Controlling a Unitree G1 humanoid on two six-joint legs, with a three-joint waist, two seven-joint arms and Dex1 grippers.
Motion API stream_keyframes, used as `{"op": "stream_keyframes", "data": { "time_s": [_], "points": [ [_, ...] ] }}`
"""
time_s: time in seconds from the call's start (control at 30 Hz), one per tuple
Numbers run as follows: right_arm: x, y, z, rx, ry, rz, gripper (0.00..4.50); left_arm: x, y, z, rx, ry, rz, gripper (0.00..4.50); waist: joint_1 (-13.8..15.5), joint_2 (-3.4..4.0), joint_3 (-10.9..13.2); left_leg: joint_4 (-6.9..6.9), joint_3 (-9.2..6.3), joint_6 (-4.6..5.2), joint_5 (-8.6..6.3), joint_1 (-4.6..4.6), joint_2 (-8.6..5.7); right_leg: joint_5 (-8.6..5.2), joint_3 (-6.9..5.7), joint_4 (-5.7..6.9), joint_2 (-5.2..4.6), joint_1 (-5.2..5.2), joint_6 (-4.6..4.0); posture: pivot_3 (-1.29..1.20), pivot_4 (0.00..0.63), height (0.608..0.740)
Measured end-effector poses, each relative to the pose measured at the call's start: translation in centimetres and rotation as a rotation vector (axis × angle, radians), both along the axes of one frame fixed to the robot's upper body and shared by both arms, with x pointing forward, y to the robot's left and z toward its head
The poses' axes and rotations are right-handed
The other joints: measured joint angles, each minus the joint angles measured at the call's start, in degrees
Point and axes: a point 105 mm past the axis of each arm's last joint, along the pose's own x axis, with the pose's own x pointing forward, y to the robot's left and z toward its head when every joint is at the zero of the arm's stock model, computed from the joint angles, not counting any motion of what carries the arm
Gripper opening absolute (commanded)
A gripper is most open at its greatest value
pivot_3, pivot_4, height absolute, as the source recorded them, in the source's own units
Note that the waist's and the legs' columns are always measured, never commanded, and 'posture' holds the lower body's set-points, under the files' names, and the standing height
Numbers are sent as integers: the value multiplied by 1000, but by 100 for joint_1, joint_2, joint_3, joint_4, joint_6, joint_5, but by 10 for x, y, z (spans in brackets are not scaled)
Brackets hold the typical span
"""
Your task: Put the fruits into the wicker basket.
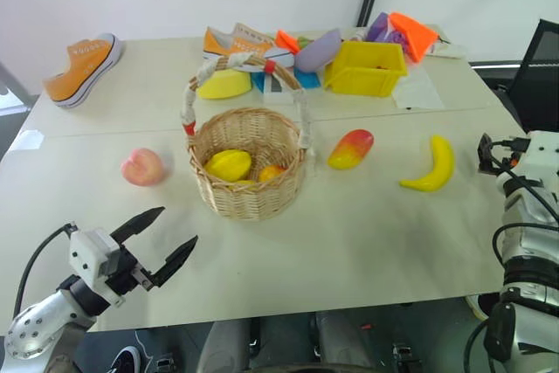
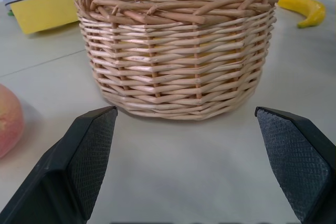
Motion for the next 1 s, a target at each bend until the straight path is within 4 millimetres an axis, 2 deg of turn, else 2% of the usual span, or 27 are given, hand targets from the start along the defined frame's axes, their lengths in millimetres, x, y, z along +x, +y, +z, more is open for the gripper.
{"op": "stream_keyframes", "data": {
  "time_s": [0.2,0.37,0.47,0.63,0.8,1.0],
  "points": [
    [5,12,6,-14,-9,58,4487,-2,-3,4,-9,-25,-34,4500,-1,0,0,0,0,0,0,0,0,0,0,1,0,0,0,0,150,740],
    [10,36,23,5,7,169,4487,-3,-7,19,-21,-62,-99,4500,3,0,-1,0,-1,0,0,-1,2,2,0,1,0,-2,3,0,150,740],
    [8,49,18,39,126,194,4487,-7,-9,27,-22,-68,-132,4500,18,1,0,-1,-2,1,-1,-3,2,-1,1,0,-2,-5,-2,0,150,740],
    [1,56,18,68,295,161,4487,-7,-13,39,-43,-85,-163,4500,19,2,0,-2,-3,0,-1,-3,2,-3,1,-1,-3,-7,-6,0,150,740],
    [6,85,20,166,402,153,4487,1,-31,71,-63,-177,-238,4500,-1,3,0,-5,-3,0,-2,-4,1,-3,2,-2,-2,-10,-5,0,150,740],
    [3,78,12,195,452,62,4487,2,-34,71,-137,-119,-247,4500,27,4,0,-10,-2,2,-3,-10,0,-1,-1,-6,-2,-13,-1,0,150,740]
  ]
}}
